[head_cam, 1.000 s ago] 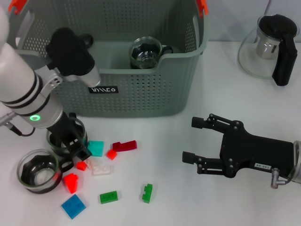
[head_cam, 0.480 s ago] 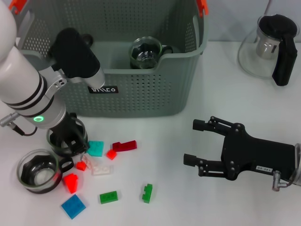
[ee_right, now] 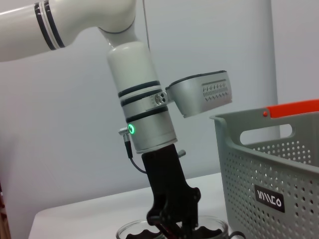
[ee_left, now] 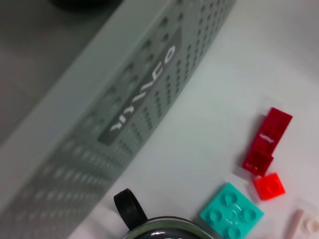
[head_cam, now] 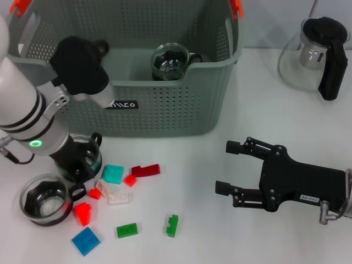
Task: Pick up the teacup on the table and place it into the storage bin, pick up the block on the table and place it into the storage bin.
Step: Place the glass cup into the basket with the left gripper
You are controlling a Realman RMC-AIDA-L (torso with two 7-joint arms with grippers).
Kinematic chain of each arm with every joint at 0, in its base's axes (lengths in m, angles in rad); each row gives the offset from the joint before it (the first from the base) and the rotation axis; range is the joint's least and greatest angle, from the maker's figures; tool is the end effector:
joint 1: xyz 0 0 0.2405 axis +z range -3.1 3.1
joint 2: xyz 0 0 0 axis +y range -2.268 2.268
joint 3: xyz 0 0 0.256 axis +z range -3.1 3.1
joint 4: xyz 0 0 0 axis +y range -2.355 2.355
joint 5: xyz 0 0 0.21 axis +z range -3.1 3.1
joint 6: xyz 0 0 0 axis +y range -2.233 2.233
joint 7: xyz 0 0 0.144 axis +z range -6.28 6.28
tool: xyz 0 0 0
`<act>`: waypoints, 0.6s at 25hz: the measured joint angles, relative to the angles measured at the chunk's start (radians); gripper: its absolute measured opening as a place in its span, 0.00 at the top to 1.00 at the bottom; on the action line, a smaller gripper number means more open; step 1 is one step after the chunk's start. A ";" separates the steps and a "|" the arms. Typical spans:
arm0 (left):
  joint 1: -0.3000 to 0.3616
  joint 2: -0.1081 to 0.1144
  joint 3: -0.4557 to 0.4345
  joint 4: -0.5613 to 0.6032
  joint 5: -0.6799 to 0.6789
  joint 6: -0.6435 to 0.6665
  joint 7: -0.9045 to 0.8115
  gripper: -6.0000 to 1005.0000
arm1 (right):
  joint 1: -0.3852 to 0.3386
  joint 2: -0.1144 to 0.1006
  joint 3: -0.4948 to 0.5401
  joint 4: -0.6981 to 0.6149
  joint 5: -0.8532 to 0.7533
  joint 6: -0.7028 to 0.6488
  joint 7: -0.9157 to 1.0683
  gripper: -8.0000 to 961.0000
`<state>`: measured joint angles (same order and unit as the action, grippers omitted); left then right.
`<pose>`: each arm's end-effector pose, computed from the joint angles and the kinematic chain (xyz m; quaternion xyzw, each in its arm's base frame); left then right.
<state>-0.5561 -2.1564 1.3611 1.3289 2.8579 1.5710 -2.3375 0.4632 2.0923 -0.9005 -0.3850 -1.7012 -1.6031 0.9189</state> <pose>-0.2174 0.3416 -0.0062 -0.9100 -0.2519 0.2799 0.1733 0.2578 0.2802 -0.0501 -0.9306 0.1054 0.3331 0.1095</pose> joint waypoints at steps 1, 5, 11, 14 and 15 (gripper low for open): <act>0.012 0.000 -0.003 0.030 0.000 0.026 0.005 0.91 | 0.000 0.000 0.000 0.000 0.000 0.000 0.000 0.05; 0.034 0.000 -0.011 0.088 -0.002 0.073 0.013 0.96 | 0.000 -0.002 0.000 0.000 0.000 0.000 0.002 0.05; 0.078 -0.012 -0.161 0.208 -0.174 0.204 0.196 0.96 | -0.001 -0.002 0.000 0.000 0.000 0.000 0.003 0.05; 0.068 -0.009 -0.271 0.189 -0.275 0.272 0.276 0.96 | -0.002 -0.001 0.000 0.000 0.000 0.000 0.003 0.05; 0.062 -0.007 -0.327 0.174 -0.312 0.301 0.314 0.96 | -0.003 -0.001 0.000 0.000 0.000 0.000 0.003 0.05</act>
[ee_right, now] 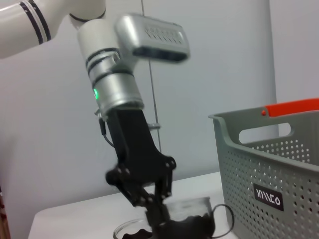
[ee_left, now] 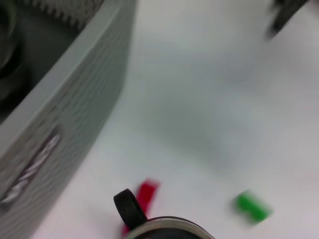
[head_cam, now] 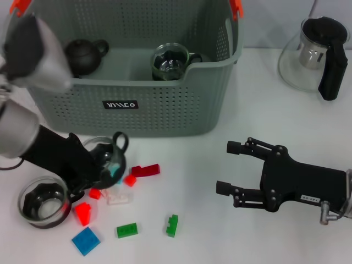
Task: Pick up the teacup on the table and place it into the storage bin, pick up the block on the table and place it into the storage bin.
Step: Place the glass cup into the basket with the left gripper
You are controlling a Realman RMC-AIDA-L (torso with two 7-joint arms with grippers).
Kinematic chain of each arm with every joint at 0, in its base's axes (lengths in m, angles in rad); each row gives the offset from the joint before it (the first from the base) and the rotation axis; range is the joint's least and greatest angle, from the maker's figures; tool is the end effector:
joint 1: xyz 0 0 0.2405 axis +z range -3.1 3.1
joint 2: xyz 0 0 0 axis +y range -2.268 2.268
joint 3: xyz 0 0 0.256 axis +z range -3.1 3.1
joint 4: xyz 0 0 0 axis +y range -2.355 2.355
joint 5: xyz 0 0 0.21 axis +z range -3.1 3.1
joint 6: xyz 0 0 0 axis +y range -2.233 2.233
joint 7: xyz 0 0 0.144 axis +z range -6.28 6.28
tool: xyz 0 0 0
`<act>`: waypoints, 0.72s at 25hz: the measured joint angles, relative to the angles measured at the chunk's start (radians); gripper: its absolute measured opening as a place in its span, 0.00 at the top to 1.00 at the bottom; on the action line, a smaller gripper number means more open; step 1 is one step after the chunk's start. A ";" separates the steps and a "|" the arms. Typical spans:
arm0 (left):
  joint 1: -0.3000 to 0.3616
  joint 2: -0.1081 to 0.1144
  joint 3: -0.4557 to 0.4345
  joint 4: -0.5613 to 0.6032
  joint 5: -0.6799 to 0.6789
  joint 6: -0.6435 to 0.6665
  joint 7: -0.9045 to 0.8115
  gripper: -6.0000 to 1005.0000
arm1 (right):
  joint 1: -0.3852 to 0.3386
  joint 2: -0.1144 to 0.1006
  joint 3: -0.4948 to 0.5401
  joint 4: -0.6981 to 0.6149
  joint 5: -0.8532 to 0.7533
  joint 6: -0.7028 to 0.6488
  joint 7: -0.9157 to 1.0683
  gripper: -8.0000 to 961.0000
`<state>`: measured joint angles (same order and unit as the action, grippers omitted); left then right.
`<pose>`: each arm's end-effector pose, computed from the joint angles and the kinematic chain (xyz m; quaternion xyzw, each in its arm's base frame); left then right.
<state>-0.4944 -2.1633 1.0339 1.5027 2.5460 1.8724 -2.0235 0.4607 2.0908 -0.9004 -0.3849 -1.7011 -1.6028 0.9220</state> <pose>-0.2020 0.3090 0.0403 -0.9664 -0.2141 0.1161 0.0823 0.2590 0.2798 -0.0496 -0.9304 0.1079 0.3325 0.1099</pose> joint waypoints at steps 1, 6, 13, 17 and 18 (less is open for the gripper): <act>-0.010 0.001 -0.069 -0.028 -0.038 0.038 0.046 0.96 | -0.001 0.000 0.000 0.000 0.000 0.000 0.000 0.05; -0.037 0.082 -0.349 -0.307 -0.322 0.187 0.267 0.96 | 0.000 0.000 0.000 0.000 0.000 0.000 0.000 0.05; -0.026 0.238 -0.367 -0.725 -0.666 0.189 0.425 0.96 | -0.001 0.000 0.000 0.000 0.000 0.000 0.005 0.05; -0.039 0.252 -0.443 -0.799 -0.827 0.179 0.416 0.96 | 0.003 -0.001 0.000 0.000 0.000 -0.001 0.009 0.05; -0.049 0.249 -0.469 -0.791 -0.848 0.173 0.385 0.96 | 0.004 -0.001 0.000 0.000 0.000 -0.001 0.013 0.05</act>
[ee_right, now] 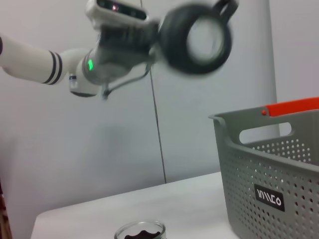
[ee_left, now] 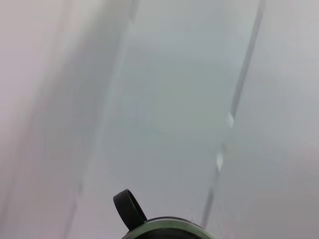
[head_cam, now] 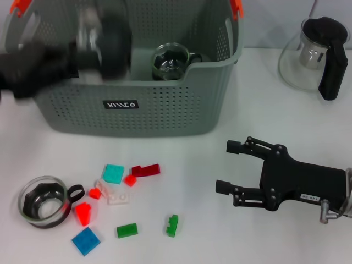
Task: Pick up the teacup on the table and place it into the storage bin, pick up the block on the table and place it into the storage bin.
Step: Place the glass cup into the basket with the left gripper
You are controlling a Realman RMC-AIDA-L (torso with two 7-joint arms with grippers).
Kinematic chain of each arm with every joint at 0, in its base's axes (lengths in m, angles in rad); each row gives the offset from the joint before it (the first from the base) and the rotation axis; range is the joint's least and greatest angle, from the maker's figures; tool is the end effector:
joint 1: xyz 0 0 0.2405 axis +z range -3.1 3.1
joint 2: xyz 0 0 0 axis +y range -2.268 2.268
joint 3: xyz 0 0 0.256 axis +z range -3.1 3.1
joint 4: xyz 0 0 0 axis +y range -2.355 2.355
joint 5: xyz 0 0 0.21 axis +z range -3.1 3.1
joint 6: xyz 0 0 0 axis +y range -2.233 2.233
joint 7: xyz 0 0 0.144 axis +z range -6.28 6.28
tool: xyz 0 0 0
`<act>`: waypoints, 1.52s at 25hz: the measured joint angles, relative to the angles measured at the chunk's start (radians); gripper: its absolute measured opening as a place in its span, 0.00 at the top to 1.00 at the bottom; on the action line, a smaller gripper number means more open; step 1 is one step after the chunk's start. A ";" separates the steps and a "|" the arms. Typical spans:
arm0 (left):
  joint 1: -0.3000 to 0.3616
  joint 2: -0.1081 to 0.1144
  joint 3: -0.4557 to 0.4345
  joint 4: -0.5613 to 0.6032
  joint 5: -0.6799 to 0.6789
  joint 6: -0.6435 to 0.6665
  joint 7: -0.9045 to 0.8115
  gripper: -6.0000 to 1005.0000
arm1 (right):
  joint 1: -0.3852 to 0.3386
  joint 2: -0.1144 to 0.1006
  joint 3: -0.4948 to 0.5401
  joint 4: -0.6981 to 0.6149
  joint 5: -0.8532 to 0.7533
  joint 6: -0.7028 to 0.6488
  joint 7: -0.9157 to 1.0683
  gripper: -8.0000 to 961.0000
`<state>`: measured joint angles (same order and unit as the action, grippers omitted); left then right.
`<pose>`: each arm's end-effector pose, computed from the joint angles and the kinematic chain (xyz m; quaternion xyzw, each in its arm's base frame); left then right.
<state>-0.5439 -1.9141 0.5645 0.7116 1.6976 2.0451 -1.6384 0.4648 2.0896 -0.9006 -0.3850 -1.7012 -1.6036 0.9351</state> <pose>-0.2249 0.3127 0.1152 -0.8943 -0.1709 -0.4126 0.0280 0.2580 0.2809 -0.0491 -0.9301 0.1117 0.3331 0.1070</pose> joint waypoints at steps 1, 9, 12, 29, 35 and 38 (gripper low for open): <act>-0.010 -0.002 -0.017 0.009 -0.015 -0.006 -0.030 0.96 | 0.002 0.000 -0.001 0.000 0.000 0.000 0.007 0.05; -0.150 0.006 0.043 0.212 0.079 -0.296 -0.432 0.96 | -0.002 0.000 -0.003 -0.004 0.000 -0.002 0.020 0.05; -0.202 0.021 0.149 0.292 0.203 -0.387 -0.561 0.96 | 0.000 0.000 -0.003 -0.004 0.000 -0.002 0.020 0.05; -0.587 -0.144 0.503 0.149 1.081 -0.781 -0.738 0.96 | 0.021 0.004 -0.019 -0.002 0.000 0.023 0.021 0.05; -0.609 -0.177 0.592 0.081 1.153 -0.883 -0.765 0.96 | 0.017 0.003 -0.020 -0.002 0.000 0.024 0.021 0.05; -0.610 -0.173 0.600 0.077 1.154 -0.895 -0.776 0.96 | 0.016 0.003 -0.020 -0.002 0.000 0.025 0.021 0.05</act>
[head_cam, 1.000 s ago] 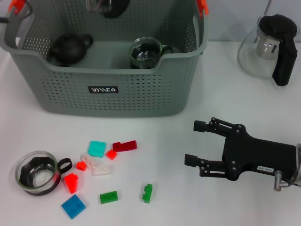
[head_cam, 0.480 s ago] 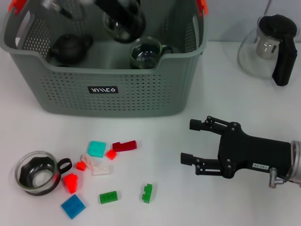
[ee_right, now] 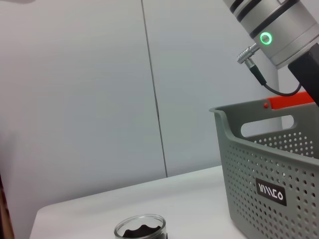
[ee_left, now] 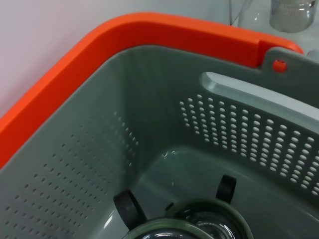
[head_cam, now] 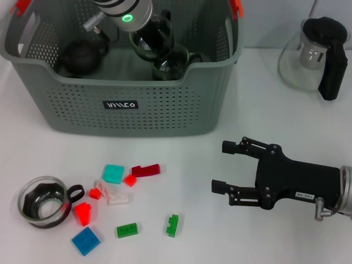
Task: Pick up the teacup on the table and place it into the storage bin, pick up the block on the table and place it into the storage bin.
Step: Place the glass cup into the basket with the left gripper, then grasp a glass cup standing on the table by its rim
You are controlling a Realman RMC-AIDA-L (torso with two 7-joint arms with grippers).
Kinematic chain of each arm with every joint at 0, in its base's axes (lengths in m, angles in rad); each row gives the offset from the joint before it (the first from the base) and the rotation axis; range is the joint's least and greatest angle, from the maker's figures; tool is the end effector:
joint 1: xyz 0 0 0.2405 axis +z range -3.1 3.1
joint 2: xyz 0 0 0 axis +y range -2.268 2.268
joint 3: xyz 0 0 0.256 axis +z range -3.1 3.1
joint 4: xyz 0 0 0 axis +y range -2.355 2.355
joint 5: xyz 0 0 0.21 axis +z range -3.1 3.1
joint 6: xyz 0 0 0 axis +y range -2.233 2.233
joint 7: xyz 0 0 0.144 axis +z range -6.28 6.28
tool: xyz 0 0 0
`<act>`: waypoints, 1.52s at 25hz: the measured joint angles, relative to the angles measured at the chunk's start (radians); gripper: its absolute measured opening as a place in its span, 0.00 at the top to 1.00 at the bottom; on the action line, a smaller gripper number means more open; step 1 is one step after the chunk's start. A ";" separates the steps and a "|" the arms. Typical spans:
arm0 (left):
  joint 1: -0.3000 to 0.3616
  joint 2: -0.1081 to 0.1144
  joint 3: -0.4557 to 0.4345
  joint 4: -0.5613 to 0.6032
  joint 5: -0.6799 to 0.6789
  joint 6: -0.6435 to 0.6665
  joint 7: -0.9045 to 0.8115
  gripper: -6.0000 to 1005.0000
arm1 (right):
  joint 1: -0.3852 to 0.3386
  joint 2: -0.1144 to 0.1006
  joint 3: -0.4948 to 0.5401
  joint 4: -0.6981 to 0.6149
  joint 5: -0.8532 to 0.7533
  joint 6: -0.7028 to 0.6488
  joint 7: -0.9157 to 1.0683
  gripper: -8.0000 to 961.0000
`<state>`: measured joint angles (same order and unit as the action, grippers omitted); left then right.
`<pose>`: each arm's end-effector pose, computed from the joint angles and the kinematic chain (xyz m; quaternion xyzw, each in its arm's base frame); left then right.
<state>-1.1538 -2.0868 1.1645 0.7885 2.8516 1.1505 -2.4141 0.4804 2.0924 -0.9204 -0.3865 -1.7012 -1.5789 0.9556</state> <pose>-0.0904 0.4718 -0.0184 -0.9243 -0.1737 0.1762 0.2904 0.2547 0.2853 -0.0532 -0.9336 0.1153 0.3241 0.1008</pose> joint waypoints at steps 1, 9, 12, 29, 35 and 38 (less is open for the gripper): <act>0.000 0.000 0.000 0.000 0.000 0.000 0.002 0.96 | 0.000 0.000 0.000 0.000 0.000 0.000 0.000 0.05; 0.006 -0.003 0.000 0.001 0.003 -0.023 0.002 0.88 | -0.003 -0.002 0.003 0.000 0.000 0.001 0.001 0.05; 0.015 -0.003 -0.019 0.027 0.002 -0.023 0.000 0.78 | -0.004 -0.002 0.003 0.001 0.000 0.003 0.001 0.05; 0.459 0.114 -0.603 0.163 -1.100 0.636 0.473 0.50 | -0.003 -0.003 0.004 0.002 0.000 0.004 0.002 0.05; 0.672 0.161 -0.610 -0.033 -1.166 0.800 0.798 0.51 | 0.000 -0.002 0.005 0.002 0.000 0.003 0.004 0.05; 0.765 0.154 -0.598 -0.028 -1.136 0.837 0.926 0.51 | 0.003 -0.002 0.003 0.000 0.000 0.004 0.021 0.05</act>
<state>-0.3889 -1.9333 0.5666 0.7602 1.7155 1.9873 -1.4876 0.4830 2.0908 -0.9176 -0.3863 -1.7012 -1.5748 0.9762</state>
